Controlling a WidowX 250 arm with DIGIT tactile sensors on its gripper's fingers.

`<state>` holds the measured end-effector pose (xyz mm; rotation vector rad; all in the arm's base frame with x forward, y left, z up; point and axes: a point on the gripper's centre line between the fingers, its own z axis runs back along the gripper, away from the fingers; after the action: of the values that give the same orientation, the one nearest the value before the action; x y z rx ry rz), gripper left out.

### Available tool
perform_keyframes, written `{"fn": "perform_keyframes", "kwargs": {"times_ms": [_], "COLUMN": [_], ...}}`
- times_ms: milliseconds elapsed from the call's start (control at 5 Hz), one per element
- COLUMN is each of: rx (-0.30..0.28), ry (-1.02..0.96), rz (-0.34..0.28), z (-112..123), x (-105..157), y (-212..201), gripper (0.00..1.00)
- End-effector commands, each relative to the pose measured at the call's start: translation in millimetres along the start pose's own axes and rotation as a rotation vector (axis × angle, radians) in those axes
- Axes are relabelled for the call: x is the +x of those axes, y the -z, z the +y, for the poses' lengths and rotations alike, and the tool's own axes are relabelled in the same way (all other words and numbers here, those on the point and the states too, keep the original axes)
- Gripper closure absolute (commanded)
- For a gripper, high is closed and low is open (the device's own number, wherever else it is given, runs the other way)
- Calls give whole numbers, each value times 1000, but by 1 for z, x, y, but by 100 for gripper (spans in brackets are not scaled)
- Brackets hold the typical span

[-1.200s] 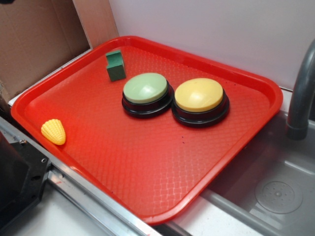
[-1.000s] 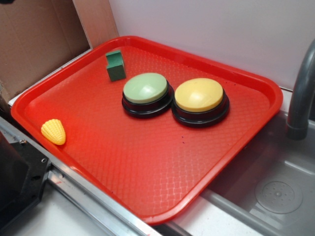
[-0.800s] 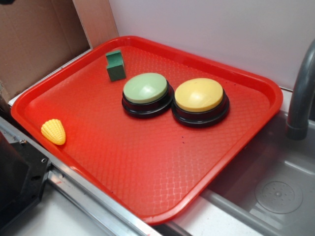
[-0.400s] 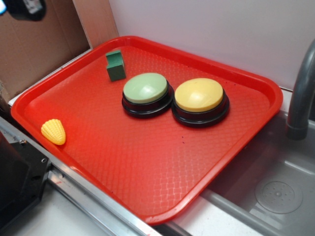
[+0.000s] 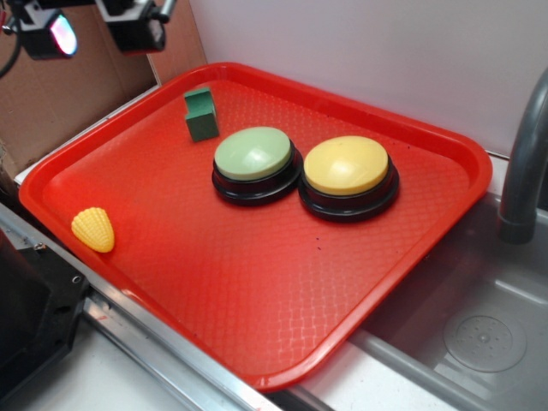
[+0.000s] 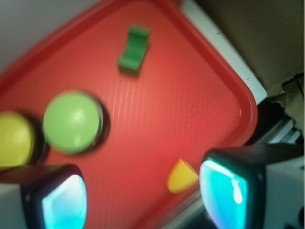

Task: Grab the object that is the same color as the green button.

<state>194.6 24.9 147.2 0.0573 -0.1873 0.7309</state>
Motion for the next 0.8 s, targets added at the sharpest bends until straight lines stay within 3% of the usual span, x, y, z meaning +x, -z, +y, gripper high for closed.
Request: {"fn": "perform_keyframes", "kwargs": {"times_ms": [0, 200, 600], "rx": [53, 38, 67], "ry": [-218, -283, -322], "rz": [-99, -199, -257], "z": [-5, -13, -12], "x": [56, 74, 91], "y": [70, 97, 122], "gripper": [0, 0, 0]}}
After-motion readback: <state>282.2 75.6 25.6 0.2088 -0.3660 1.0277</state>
